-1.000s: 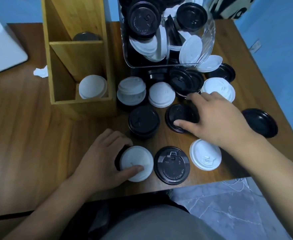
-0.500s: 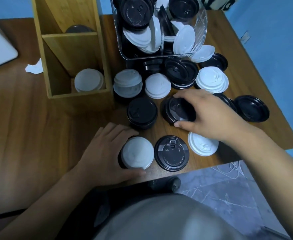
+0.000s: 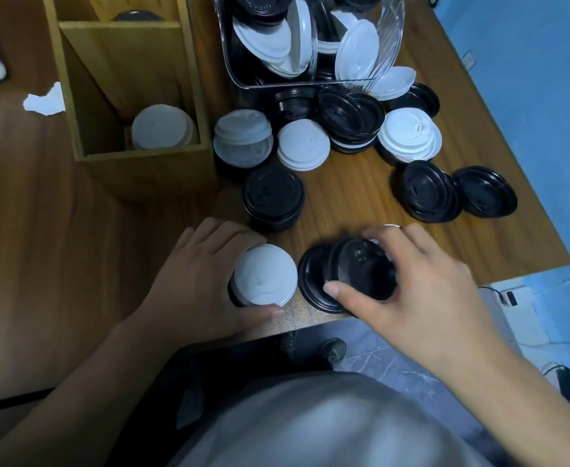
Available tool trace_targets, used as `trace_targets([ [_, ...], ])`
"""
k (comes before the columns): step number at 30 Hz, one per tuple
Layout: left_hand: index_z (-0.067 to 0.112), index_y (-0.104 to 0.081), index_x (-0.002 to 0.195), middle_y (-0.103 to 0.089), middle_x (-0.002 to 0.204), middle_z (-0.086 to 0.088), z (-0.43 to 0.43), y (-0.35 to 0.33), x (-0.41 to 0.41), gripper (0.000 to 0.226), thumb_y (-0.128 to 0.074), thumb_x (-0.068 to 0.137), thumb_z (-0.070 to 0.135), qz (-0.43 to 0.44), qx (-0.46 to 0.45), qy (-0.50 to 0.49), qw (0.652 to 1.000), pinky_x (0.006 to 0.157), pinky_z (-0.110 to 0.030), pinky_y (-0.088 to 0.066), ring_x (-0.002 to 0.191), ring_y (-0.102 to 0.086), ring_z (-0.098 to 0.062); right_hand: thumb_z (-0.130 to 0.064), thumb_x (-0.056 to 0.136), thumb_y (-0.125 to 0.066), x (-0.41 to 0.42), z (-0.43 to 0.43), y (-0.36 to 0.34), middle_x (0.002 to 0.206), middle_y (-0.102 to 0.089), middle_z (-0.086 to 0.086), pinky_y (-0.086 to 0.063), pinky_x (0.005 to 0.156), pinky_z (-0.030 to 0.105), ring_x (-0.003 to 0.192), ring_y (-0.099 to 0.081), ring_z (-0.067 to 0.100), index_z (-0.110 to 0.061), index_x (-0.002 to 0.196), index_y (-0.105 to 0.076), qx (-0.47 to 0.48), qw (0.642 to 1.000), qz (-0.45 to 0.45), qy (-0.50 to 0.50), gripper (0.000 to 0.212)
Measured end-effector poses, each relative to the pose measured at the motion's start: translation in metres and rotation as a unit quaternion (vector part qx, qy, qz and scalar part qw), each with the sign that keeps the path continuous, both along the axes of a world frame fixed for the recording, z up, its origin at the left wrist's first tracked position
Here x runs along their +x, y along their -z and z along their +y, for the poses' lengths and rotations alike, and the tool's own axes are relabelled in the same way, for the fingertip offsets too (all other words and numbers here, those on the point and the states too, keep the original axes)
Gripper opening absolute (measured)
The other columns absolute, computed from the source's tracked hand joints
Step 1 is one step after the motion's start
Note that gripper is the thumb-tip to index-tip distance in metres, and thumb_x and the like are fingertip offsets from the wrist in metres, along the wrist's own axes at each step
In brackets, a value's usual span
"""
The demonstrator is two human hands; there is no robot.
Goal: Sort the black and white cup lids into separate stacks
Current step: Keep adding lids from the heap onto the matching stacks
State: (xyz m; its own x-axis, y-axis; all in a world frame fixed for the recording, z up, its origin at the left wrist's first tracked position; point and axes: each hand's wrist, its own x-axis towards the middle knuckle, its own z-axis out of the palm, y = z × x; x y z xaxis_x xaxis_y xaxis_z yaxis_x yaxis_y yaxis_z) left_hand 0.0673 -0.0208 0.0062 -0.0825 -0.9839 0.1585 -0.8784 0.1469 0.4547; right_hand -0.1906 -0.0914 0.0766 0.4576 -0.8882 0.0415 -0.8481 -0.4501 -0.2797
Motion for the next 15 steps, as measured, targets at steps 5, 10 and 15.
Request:
trace_targets([
  [5, 0.021, -0.065, 0.121, -0.06, 0.119, 0.008, 0.0, 0.001, 0.001, 0.083, -0.076, 0.063, 0.079, 0.002, 0.0, 0.007, 1.0, 0.086, -0.041, -0.043, 0.109, -0.054, -0.02, -0.088, 0.075, -0.043, 0.027, 0.007, 0.01, 0.093, -0.047, -0.002, -0.033, 0.053, 0.029, 0.071, -0.058, 0.027, -0.022, 0.105, -0.058, -0.034, 0.993, 0.114, -0.002, 0.074],
  [10, 0.021, -0.064, 0.119, -0.059, 0.117, 0.008, 0.001, 0.003, 0.003, 0.082, -0.079, 0.061, 0.077, 0.036, -0.005, 0.001, 0.999, 0.087, -0.046, -0.046, 0.107, -0.054, -0.019, -0.083, 0.072, -0.052, 0.033, 0.006, 0.022, 0.094, -0.049, 0.002, -0.033, 0.046, 0.029, 0.071, -0.058, 0.028, -0.018, 0.099, -0.056, -0.048, 0.987, 0.15, -0.019, 0.071],
  [15, 0.02, -0.064, 0.117, -0.059, 0.115, 0.008, 0.001, 0.003, 0.004, 0.079, -0.081, 0.06, 0.073, 0.056, -0.008, -0.001, 0.998, 0.087, -0.049, -0.047, 0.106, -0.055, -0.019, -0.078, 0.072, -0.062, 0.034, 0.004, 0.031, 0.093, -0.051, 0.005, -0.037, 0.047, 0.03, 0.073, -0.057, 0.029, -0.014, 0.097, -0.059, -0.069, 0.987, 0.142, -0.033, 0.069],
])
